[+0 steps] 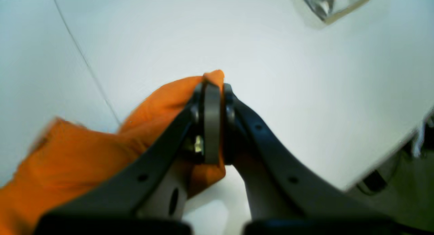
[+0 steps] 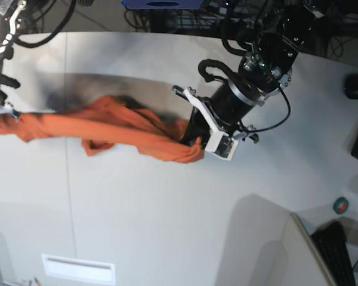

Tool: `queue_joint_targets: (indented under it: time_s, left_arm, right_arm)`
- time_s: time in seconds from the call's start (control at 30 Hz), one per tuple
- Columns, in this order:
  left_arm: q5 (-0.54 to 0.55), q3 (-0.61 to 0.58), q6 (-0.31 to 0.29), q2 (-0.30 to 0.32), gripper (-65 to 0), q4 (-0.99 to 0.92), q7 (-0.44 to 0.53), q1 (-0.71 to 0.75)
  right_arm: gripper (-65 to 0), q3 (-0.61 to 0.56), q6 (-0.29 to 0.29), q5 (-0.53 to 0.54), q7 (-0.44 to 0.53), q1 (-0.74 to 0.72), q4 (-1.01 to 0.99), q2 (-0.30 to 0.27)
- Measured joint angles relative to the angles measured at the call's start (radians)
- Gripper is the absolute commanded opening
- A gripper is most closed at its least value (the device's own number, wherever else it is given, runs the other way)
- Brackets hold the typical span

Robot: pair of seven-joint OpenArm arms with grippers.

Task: Layout the t-shirt on the table in an organized manner, then fold the t-shirt properly
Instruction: 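Lift the t-shirt with both grippers and lay it back down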

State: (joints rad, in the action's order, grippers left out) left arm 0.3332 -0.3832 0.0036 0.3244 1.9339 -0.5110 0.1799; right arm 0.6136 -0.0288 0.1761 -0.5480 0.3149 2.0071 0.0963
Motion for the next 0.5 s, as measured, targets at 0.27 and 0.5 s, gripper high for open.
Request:
queue_joint_targets:
  time_s: [0.27, 0.5]
  left_arm:
    - [0.005, 0.001, -0.003, -0.121, -65.0, -0.143, -0.223, -0.278]
    - [-0.009, 0.012, 0.008, -0.232, -48.4, -0.537, -0.245, -0.51]
  right_arm:
    - [-65.0, -0.225, 0.0, -0.114, -0.088, -0.298, -0.121, -0.13]
    - [-65.0, -0.359, 0.008, -0.115, -0.035, -0.638, -0.613, -0.191]
